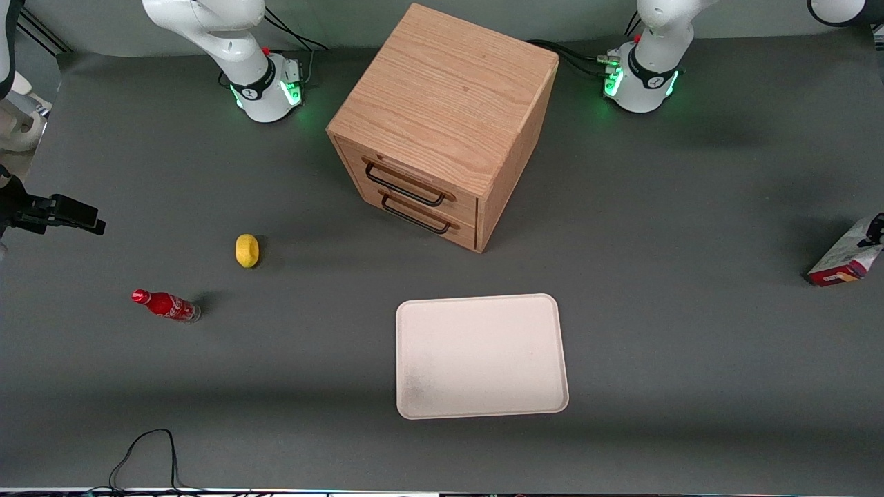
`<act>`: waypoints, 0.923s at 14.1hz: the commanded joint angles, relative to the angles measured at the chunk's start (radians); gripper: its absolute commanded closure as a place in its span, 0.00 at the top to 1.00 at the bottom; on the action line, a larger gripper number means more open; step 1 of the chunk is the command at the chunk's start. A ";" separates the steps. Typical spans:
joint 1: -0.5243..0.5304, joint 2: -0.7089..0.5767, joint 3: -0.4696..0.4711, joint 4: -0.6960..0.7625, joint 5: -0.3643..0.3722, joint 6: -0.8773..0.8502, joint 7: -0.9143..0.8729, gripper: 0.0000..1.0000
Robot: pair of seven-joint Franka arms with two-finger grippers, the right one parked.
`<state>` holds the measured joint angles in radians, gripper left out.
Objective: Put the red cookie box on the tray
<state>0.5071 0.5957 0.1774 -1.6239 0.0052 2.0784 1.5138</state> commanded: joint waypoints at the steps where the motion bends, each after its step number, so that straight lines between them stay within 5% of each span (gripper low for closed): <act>1: -0.048 -0.163 0.005 0.033 0.088 -0.162 -0.108 0.00; 7: -0.174 -0.212 0.001 0.390 0.165 -0.627 -0.309 0.00; 13: -0.395 -0.209 -0.003 0.486 0.167 -0.791 -0.657 0.00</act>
<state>0.2011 0.3562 0.1629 -1.1792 0.1554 1.3245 1.0007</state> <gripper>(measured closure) 0.956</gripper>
